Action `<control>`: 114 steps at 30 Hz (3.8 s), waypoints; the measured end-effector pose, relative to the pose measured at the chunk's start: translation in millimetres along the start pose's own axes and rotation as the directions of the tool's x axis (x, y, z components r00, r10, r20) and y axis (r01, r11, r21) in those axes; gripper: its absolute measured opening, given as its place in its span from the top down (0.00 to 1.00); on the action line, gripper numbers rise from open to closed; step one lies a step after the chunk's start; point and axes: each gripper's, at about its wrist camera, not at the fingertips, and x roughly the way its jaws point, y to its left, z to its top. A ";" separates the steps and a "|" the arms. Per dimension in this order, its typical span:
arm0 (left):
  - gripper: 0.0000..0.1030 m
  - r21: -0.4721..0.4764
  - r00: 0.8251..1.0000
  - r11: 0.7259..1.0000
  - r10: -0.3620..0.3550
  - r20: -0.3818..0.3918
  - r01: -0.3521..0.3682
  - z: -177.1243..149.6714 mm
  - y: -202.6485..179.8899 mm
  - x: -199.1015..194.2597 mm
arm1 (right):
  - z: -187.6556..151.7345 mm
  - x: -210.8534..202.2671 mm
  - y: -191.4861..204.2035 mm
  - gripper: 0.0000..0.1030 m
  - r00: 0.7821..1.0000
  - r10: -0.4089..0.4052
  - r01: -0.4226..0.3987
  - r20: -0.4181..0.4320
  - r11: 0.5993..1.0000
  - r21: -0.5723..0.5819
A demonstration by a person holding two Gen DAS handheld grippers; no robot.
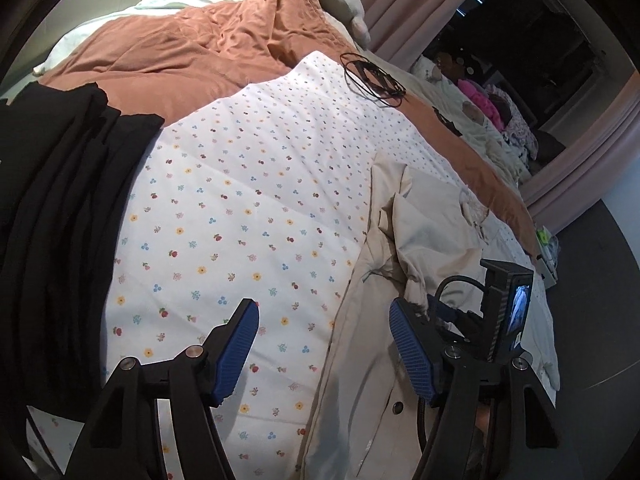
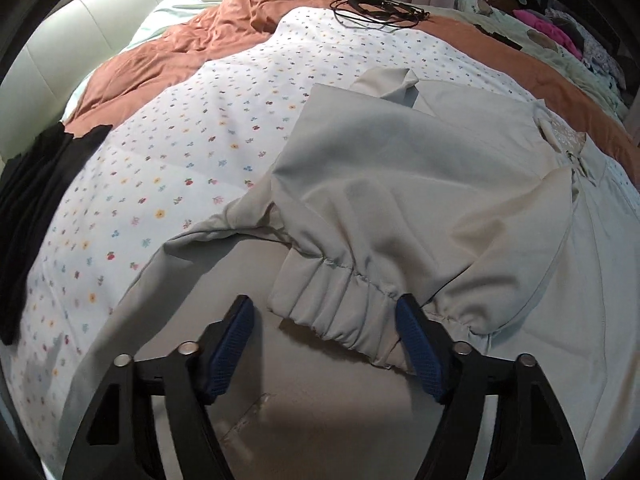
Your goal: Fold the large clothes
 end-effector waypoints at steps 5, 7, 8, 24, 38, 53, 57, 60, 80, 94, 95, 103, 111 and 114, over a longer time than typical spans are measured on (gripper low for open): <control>0.33 0.025 1.000 1.000 0.019 -0.015 -0.019 2.9 -7.0 7.9 | 11.6 -40.3 -30.0 0.87 0.987 0.144 -0.149 0.067 0.986 0.079; 0.33 0.033 0.999 0.999 0.028 -0.025 -0.028 3.9 -11.0 13.6 | 17.4 -63.6 -44.6 0.87 0.984 0.133 -0.144 0.119 0.985 0.096; 0.33 0.042 0.999 0.999 0.031 -0.029 -0.030 4.3 -14.1 16.0 | 19.9 -72.2 -52.2 0.87 0.982 0.129 -0.144 0.134 0.984 0.108; 0.33 0.151 0.997 0.987 0.058 -0.057 -0.049 23.2 -52.8 56.3 | 30.1 -215.2 -193.2 0.88 0.921 0.073 -0.216 0.383 0.913 0.345; 0.48 0.325 0.977 0.939 0.160 -0.139 -0.108 24.4 -81.0 115.6 | -28.9 -193.4 -304.1 0.86 0.953 -0.036 -0.168 0.300 0.764 0.623; 0.48 0.443 0.944 0.880 0.276 -0.182 -0.172 17.7 -81.7 166.7 | -133.5 -92.3 -338.2 0.46 0.989 0.072 -0.149 0.132 0.574 0.805; 0.53 0.457 0.937 0.870 0.297 -0.184 -0.186 19.0 -81.0 175.9 | -135.6 -75.1 -342.8 0.46 0.981 0.101 -0.193 0.165 0.548 0.814; 0.55 0.451 0.935 0.871 0.305 -0.181 -0.196 21.7 -80.7 181.4 | -126.4 -66.5 -348.0 0.46 0.981 0.088 -0.193 0.173 0.557 0.808; 0.53 0.454 0.927 0.859 0.340 -0.158 -0.238 23.0 -95.5 178.1 | -128.6 -70.2 -383.7 0.56 0.985 0.060 -0.163 0.159 0.601 0.782; 0.16 0.481 0.983 0.863 0.180 -0.015 -0.151 17.8 -176.8 113.4 | -231.9 -181.7 -454.7 0.46 0.975 -0.133 -0.079 0.180 0.548 0.833; 0.16 0.485 0.985 0.863 0.173 -0.015 -0.145 15.6 -182.2 111.3 | -239.6 -188.9 -460.4 0.46 0.972 -0.144 -0.079 0.183 0.539 0.839; 0.16 0.537 0.991 0.838 0.132 -0.025 -0.098 -5.6 -233.2 108.5 | -301.2 -237.0 -509.2 0.46 0.951 -0.240 -0.070 0.197 0.450 0.890; 0.16 0.565 0.994 0.824 0.094 -0.055 -0.047 -23.3 -279.4 120.0 | -356.7 -257.6 -554.5 0.46 0.930 -0.295 -0.110 0.218 0.343 0.933; 0.16 0.587 0.994 0.808 0.099 -0.051 -0.050 -29.8 -298.5 126.3 | -367.7 -259.2 -568.6 0.46 0.921 -0.317 -0.123 0.226 0.312 0.942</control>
